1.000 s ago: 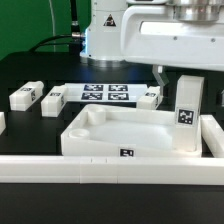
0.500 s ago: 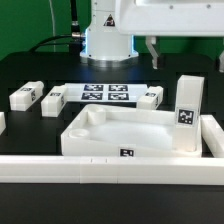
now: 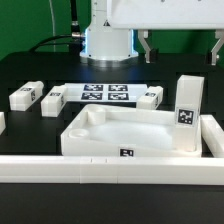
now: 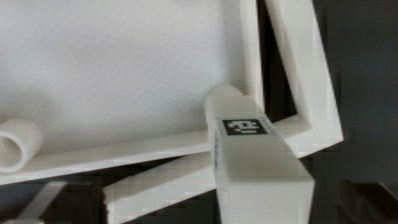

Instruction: Assemble desk

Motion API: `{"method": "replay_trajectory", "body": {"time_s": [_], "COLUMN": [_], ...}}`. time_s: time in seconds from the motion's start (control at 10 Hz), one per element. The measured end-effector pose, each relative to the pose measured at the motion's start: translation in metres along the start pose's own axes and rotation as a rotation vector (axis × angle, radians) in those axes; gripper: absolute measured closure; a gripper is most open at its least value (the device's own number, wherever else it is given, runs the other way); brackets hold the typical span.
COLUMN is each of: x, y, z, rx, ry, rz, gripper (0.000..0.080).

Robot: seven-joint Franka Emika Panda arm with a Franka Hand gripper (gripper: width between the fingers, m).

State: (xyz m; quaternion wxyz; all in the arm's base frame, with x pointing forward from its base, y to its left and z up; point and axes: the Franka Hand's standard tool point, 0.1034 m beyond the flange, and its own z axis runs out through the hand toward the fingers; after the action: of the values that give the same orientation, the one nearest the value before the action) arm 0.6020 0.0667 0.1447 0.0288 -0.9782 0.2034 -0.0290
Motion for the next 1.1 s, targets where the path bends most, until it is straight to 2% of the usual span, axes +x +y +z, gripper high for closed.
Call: {"method": "replay_trajectory", "body": {"time_s": [0.1, 0.2, 0.3, 0.5, 0.6, 0.8, 1.1], "x": [-0.002, -0.016, -0.035, -0.053, -0.056, -0.053, -0.060], "y": [0.000, 0.007, 0.020, 0.047, 0.053, 0.049, 0.061], "z": [0.000, 0.001, 0.004, 0.015, 0.019, 0.016, 0.022], "rx": [0.000, 0.001, 0.001, 0.009, 0.003, -0.003, -0.024], "ry": [0.000, -0.005, -0.009, 0.007, -0.004, -0.026, -0.204], "rz": [0.000, 0.001, -0.007, -0.033, -0.034, -0.038, -0.042], "gripper": [0.0151, 0.0151, 0.0151, 0.0151, 0.0151, 0.0151, 0.0151]}}
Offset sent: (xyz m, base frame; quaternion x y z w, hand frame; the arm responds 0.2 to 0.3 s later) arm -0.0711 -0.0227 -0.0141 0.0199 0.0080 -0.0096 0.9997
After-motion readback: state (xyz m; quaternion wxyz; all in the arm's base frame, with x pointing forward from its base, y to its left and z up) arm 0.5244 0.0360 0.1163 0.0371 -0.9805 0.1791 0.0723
